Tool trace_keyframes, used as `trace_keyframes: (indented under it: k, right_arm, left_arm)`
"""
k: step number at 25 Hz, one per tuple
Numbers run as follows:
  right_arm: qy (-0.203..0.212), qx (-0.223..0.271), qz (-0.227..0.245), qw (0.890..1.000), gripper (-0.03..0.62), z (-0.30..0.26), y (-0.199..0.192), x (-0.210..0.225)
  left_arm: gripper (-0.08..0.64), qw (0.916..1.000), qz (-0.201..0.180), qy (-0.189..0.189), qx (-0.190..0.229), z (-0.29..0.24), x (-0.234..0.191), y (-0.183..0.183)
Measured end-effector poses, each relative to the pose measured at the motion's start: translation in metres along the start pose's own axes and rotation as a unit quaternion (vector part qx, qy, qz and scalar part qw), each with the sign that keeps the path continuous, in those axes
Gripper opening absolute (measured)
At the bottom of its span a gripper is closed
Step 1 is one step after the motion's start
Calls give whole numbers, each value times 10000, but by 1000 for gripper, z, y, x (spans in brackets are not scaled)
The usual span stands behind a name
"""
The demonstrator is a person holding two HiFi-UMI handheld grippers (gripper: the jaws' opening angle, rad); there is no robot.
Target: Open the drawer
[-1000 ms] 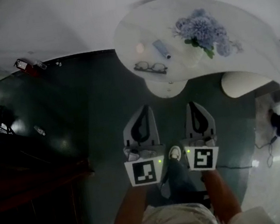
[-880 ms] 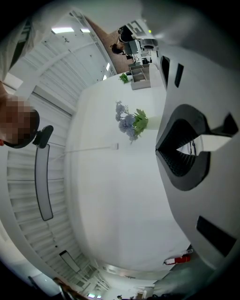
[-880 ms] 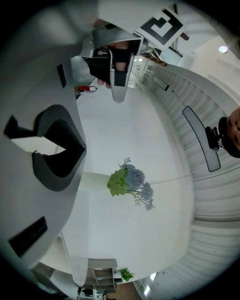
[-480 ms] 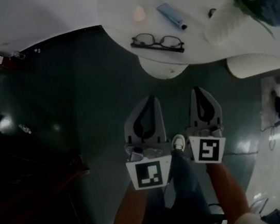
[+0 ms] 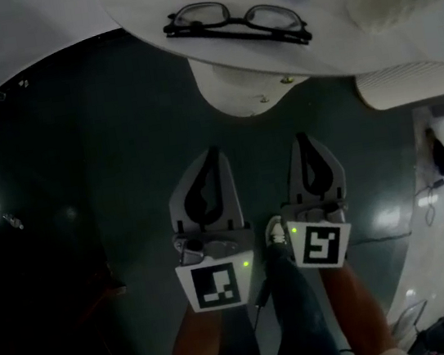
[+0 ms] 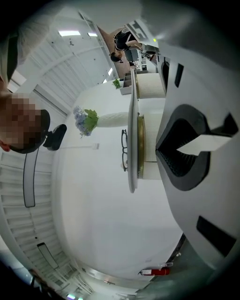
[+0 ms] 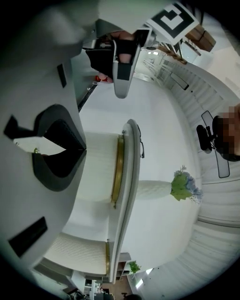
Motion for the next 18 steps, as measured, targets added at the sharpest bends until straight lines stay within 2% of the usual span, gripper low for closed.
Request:
trace_keyframes:
  k: [4,10,14,18]
  right_arm:
    - [24,-89,-51,9999,5,-5,-22,-7]
    - [-42,-43,-34,10000,7,-26,-30,-5]
    - [-137,-103,2,9999,56,-51,-35,-3]
    - [-421,-325,-89,9985,88,-77,-43,3]
  left_arm:
    - [2,10000,-9,-52,-43,-1,-1,-23]
    - [2,9999,22,-70,-135,-1,-1,-37]
    - [3,9999,34,-68,-137,-2,-3,-37]
    - [2,9998,8,-93,-165,-4,-2,-38]
Point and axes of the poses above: the fingertips, and each gripper's own axes: z backward along the fingers, x to its right, y out of its top, the point moved 2 cm from there along z, backward along the fingers, and after that the axes turned 12 degrees about -y, right-handed, at the moved point
